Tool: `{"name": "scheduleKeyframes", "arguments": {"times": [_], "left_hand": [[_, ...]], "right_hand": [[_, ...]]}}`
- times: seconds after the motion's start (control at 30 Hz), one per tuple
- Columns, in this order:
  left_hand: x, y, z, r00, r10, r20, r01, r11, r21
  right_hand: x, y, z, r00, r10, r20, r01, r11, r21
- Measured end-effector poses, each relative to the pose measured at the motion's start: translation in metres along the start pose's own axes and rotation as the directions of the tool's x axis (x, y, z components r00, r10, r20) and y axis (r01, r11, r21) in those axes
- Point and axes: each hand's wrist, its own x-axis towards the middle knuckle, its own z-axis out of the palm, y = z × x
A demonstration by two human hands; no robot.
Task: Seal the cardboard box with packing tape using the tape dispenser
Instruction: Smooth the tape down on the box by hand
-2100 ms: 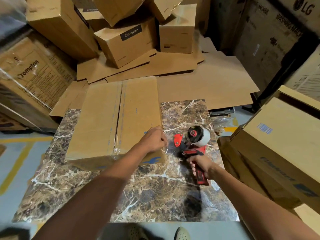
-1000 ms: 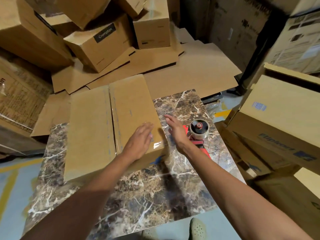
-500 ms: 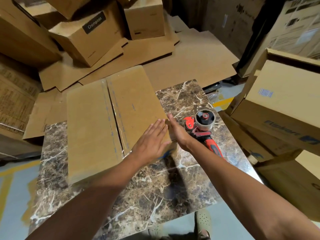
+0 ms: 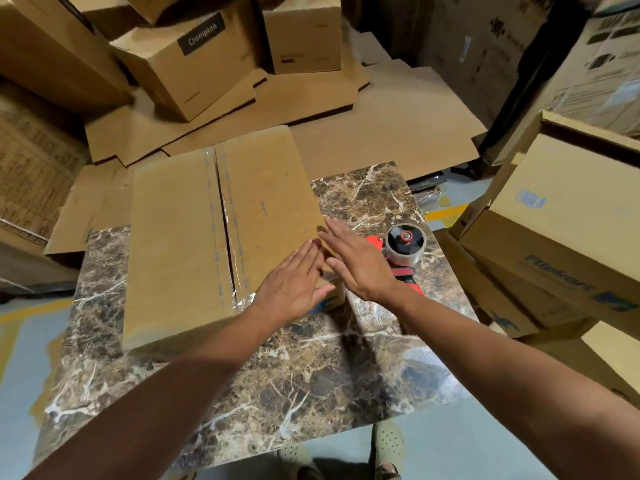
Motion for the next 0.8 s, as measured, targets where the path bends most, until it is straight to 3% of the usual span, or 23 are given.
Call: {"name": "scheduleKeyframes", "arguments": {"times": [0.13,0.33,0.67,0.8], "left_hand": [[-0.003,-0.001,0.000,0.998,-0.027,-0.055,0.027,1.000,0.004],[-0.004,-0.002,0.001,0.996,-0.018,-0.083,0.018,1.000,0.009],[-0.007,-0.002,0.002,0.999,-0.011,-0.033,0.014,0.996,0.088],[-0.016,-0.009,-0.004,1.000,0.021,0.001,-0.021,0.999,0.025]], "right_hand": [[0.006,0.012,0.006,0.982,-0.180,0.059,0.185,0.979,-0.085],[0.009,0.032,0.019,0.953,-0.288,0.089,0.297,0.948,-0.115],[0.017,0.041,0.020,0.935,-0.293,0.201,0.329,0.927,-0.179],[0.017,0.033,0.005,0.916,-0.261,0.304,0.335,0.915,-0.224]]}}
